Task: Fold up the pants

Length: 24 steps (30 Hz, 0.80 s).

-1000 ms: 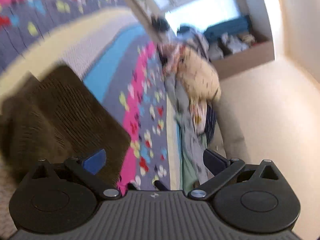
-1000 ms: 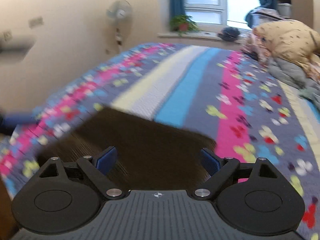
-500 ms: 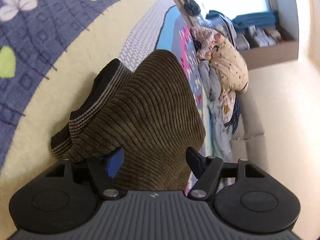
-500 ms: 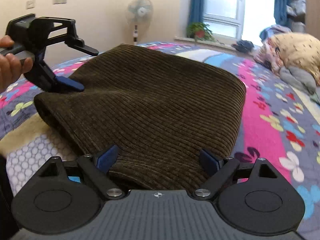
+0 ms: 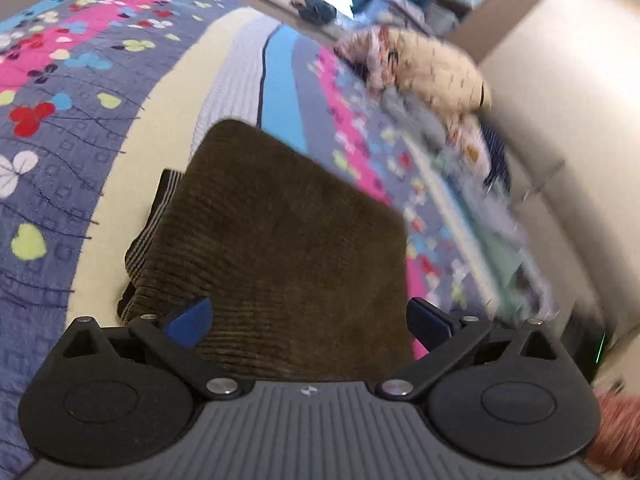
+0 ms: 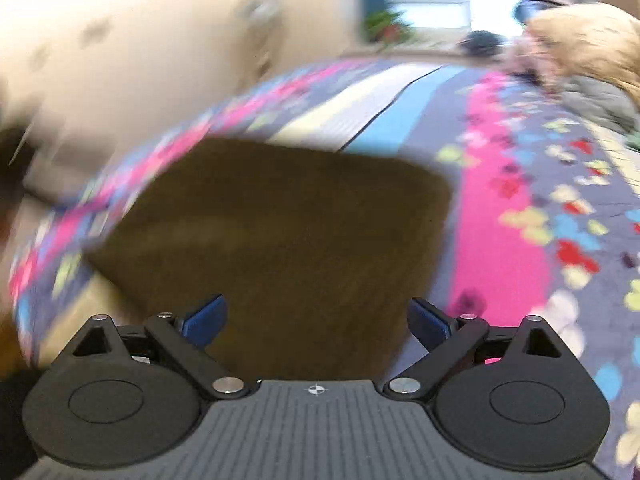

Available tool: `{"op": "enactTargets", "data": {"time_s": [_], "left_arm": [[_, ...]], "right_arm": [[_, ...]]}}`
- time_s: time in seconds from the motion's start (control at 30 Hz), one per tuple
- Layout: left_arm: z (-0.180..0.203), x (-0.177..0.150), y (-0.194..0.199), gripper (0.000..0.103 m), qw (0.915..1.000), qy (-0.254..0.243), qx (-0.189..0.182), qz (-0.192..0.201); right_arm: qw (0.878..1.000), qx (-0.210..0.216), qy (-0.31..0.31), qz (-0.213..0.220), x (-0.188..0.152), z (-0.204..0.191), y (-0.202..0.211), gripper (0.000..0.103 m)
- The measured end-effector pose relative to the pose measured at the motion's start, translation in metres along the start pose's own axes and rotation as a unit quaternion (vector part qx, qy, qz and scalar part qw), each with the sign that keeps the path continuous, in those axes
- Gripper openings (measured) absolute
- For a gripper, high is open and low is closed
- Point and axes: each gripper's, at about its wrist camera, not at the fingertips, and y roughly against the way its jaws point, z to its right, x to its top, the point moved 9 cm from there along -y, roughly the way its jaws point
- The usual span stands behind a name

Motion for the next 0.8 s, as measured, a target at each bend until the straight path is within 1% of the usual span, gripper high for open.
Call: {"op": "enactTargets", "data": {"time_s": [0.03, 0.07, 0.1, 0.13, 0.2, 0.3, 0.33, 0.4, 0.47, 0.53, 0.57, 0.63, 0.67, 0.7, 0.73, 0.77, 0.8], "left_arm": [[-0.005, -0.005, -0.009, 0.103, 0.9998, 0.0, 0.016, -0.011], [-0.009, -0.009, -0.016, 0.103, 0.9995, 0.003, 0.025, -0.021], [-0.015, -0.013, -0.024, 0.103, 0.999, 0.006, 0.032, -0.03], [-0.021, -0.018, -0.03, 0.103, 0.9987, 0.003, 0.037, -0.034], [-0.024, -0.024, -0.033, 0.103, 0.9983, -0.018, 0.043, -0.035], [-0.021, -0.027, -0.035, 0.103, 0.9969, -0.049, 0.052, -0.032], [-0.021, -0.028, -0.036, 0.103, 0.9965, -0.054, 0.054, -0.031], [-0.021, -0.03, -0.039, 0.103, 0.9955, -0.065, 0.061, -0.033], [-0.02, -0.032, -0.04, 0.103, 0.9942, -0.077, 0.068, -0.032], [-0.018, -0.034, -0.039, 0.103, 0.9932, -0.082, 0.077, -0.029], [-0.017, -0.034, -0.038, 0.103, 0.9929, -0.079, 0.083, -0.029], [-0.014, -0.029, -0.03, 0.103, 0.9944, -0.051, 0.089, -0.026], [-0.011, -0.024, -0.023, 0.103, 0.9959, -0.031, 0.082, -0.021], [-0.007, -0.018, -0.015, 0.103, 0.9975, -0.013, 0.068, -0.013], [0.0, -0.009, -0.006, 0.103, 0.9987, -0.002, 0.051, 0.002], [0.006, 0.002, 0.001, 0.103, 0.9989, -0.004, 0.042, 0.019], [0.012, 0.013, 0.005, 0.103, 0.9986, -0.012, 0.042, 0.032]], "right_arm": [[1.0, -0.013, -0.021, 0.008, 0.018, 0.011, -0.013, 0.091], [0.999, -0.018, -0.038, 0.009, 0.032, 0.019, -0.026, 0.083], [0.999, -0.018, -0.049, 0.006, 0.044, 0.024, -0.044, 0.077], [0.998, -0.024, -0.051, 0.006, 0.051, 0.027, -0.059, 0.075], [0.998, -0.044, -0.045, -0.015, 0.055, 0.033, -0.091, 0.072], [0.994, -0.076, -0.031, -0.071, 0.042, 0.035, -0.137, 0.072], [0.993, -0.081, -0.021, -0.081, 0.038, 0.035, -0.149, 0.073], [0.992, -0.09, 0.012, -0.083, 0.038, 0.027, -0.162, 0.076], [0.992, -0.092, 0.016, -0.083, 0.037, 0.025, -0.163, 0.077], [0.993, -0.078, 0.011, -0.083, 0.04, 0.027, -0.157, 0.078], [0.994, -0.071, 0.002, -0.079, 0.043, 0.03, -0.151, 0.078], [0.996, -0.054, -0.025, -0.061, 0.054, 0.034, -0.127, 0.081], [0.997, -0.042, -0.036, -0.049, 0.057, 0.034, -0.111, 0.083], [0.998, -0.028, -0.039, -0.039, 0.059, 0.033, -0.094, 0.087], [0.999, -0.017, -0.036, -0.033, 0.058, 0.028, -0.077, 0.087], [0.999, -0.007, -0.03, -0.027, 0.054, 0.024, -0.062, 0.087], [1.0, 0.002, -0.021, -0.022, 0.047, 0.018, -0.047, 0.088]]}}
